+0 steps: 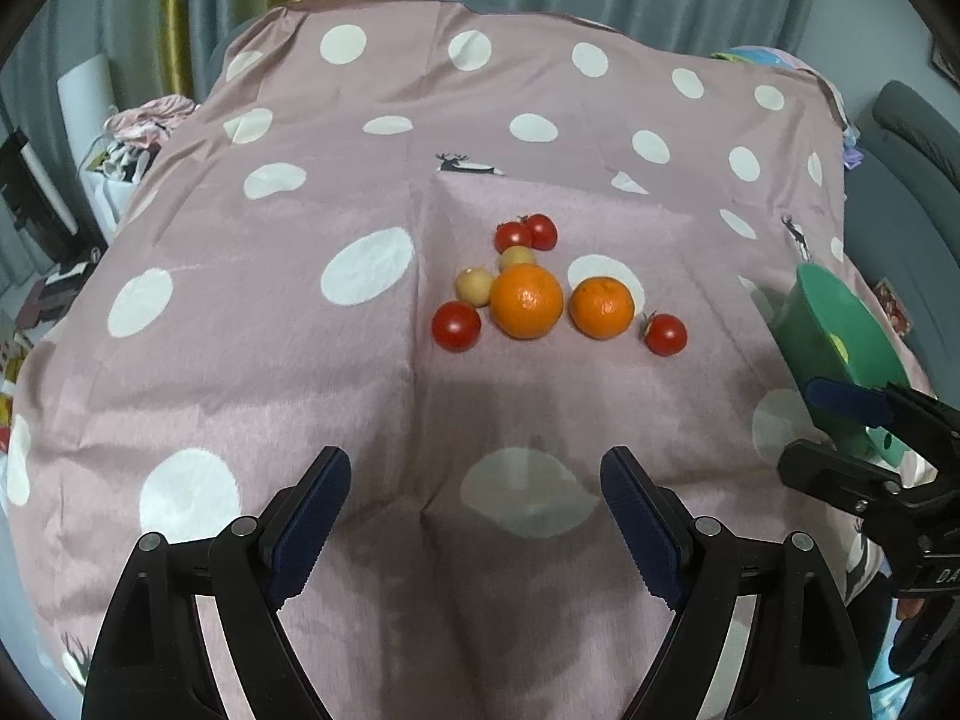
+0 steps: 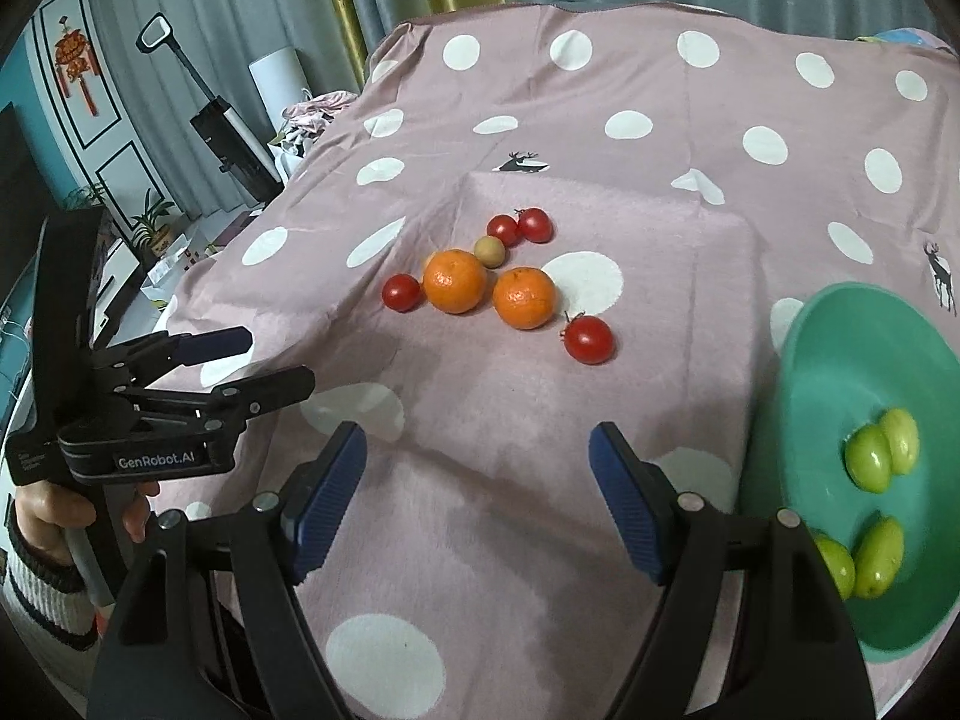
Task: Organize fruits
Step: 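Withdraw both grippers from the bowl toward the oranges and tomatoes, then grasp a mandarin orange with the left gripper while the right grasps another, then carry both mandarin oranges over the green bowl and open both grippers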
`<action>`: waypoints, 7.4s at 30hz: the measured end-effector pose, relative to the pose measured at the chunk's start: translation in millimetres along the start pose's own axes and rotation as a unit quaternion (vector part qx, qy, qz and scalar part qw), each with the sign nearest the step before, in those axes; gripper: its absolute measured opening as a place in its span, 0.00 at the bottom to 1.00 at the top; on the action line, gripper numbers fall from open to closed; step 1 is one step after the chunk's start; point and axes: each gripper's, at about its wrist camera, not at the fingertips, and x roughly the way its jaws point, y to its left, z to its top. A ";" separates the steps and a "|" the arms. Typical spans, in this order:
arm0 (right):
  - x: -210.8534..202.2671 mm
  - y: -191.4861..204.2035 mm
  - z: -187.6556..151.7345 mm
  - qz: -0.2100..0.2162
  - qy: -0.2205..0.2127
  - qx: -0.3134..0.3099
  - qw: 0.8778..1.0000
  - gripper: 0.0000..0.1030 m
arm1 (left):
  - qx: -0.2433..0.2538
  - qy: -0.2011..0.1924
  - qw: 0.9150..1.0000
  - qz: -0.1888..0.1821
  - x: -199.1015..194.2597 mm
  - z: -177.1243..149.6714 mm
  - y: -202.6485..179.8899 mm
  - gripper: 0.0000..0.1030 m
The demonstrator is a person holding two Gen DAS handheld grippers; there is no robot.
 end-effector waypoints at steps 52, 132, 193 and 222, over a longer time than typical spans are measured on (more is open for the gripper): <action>100.4 -19.8 63.9 -0.008 0.048 -0.029 0.998 0.61 | 0.056 -0.012 0.998 -0.034 44.7 56.4 3.1 0.83; 31.7 -39.1 10.3 0.046 0.005 0.026 0.999 0.42 | 0.072 0.019 0.997 -0.034 48.4 63.6 -36.5 0.46; -90.4 -117.6 -41.7 -0.036 -0.108 0.115 0.987 0.42 | 0.193 -0.006 0.974 -0.115 0.5 59.3 -196.8 0.46; -92.1 -164.4 -72.4 -0.069 -0.098 0.174 0.977 0.43 | 0.274 0.036 0.954 -0.116 43.7 47.3 -261.9 0.46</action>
